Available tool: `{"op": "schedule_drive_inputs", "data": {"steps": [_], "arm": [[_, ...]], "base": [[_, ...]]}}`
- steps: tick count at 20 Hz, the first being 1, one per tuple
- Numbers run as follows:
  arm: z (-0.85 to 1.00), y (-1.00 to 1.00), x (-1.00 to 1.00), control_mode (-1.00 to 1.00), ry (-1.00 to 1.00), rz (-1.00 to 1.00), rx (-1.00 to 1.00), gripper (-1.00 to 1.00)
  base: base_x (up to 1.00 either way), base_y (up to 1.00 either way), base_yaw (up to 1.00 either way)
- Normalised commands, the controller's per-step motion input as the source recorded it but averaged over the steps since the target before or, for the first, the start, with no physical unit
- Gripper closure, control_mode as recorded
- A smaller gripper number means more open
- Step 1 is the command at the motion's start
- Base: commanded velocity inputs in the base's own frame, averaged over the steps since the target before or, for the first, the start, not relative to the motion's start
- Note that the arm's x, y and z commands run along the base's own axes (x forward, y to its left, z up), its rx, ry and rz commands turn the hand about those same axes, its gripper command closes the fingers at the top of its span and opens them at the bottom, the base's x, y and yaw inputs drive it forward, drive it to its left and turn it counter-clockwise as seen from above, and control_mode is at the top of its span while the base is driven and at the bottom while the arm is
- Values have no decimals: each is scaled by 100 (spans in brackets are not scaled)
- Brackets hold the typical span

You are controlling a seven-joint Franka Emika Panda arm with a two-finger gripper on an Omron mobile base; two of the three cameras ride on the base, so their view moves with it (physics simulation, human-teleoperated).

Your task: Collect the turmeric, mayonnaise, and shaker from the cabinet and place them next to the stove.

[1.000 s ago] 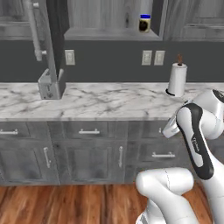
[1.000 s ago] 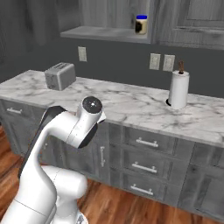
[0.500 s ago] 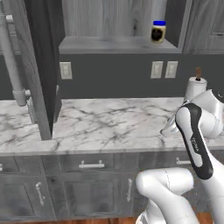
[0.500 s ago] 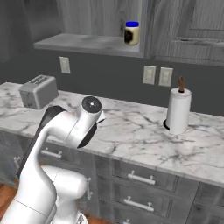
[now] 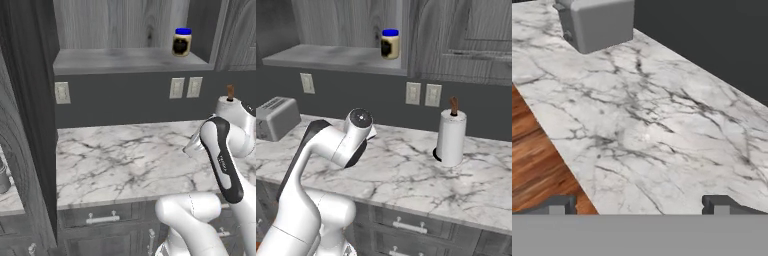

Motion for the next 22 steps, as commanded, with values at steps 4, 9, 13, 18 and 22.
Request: {"op": "schedule_drive_inputs", "data": {"steps": [4,9,13,18,22], "arm": [[0,8,20,-100,1,-5,0,-100],[11,58,56,-100,-1,-28,0,-100],[39,56,33,-100,-8,-35,-3,-100],[53,22,18,-100,-13,-38,-2,-100],[61,1,13,-100,-16,-43,0,-100]], "base": [[64,15,-14],[0,0,0],[0,0,0],[0,0,0],[0,0,0]]}}
